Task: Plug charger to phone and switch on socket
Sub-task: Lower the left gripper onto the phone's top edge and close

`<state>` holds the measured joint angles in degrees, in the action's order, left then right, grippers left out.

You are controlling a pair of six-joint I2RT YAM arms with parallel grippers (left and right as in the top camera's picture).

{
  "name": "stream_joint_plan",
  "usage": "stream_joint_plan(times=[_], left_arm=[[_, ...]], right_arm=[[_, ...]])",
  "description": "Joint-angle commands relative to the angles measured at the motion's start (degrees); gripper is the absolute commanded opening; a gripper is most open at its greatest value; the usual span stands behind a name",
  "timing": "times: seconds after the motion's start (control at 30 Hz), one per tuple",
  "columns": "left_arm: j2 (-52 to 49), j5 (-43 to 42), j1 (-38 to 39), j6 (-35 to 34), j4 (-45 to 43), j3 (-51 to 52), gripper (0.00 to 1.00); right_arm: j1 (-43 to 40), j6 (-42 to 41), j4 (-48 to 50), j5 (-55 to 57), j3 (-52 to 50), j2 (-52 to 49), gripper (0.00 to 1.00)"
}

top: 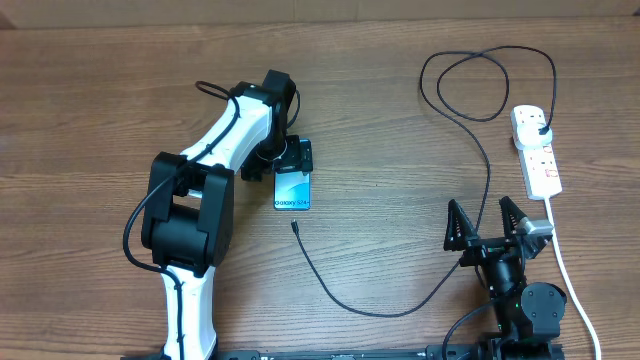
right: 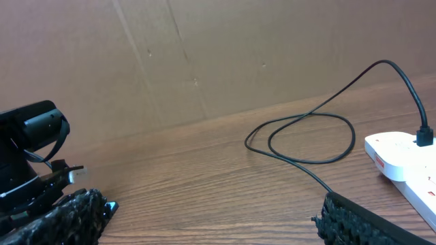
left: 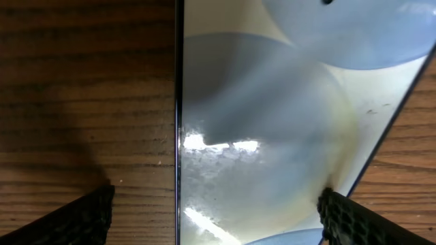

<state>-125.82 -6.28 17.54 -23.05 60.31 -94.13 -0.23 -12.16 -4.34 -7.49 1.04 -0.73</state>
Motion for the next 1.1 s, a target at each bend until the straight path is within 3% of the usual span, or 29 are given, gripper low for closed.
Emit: stream_joint_plan(times=[0.0,0.27,0.47,1.07], left_arm=[[-0.5,1.0,0.2,-0.9,-0.7,0.3,1.00],[-0.5,1.8,0.4,-0.6,-3.1,0.2,1.00],[-0.5,1.6,1.8,3.6,-5.4,0.2,1.00],[-0.5,2.3,3.6,1.6,-4.7,0.3,1.00]], right_arm=[[0.2,0.0,0.2,-0.1,-0.6,0.6,1.00],[0.2,0.0,0.2,-0.1,-0.6,0.6,1.00],[0.2,0.0,0.2,-0.1,-0.6,0.6,1.00],[0.2,0.0,0.2,-0.1,-0.6,0.6,1.00]])
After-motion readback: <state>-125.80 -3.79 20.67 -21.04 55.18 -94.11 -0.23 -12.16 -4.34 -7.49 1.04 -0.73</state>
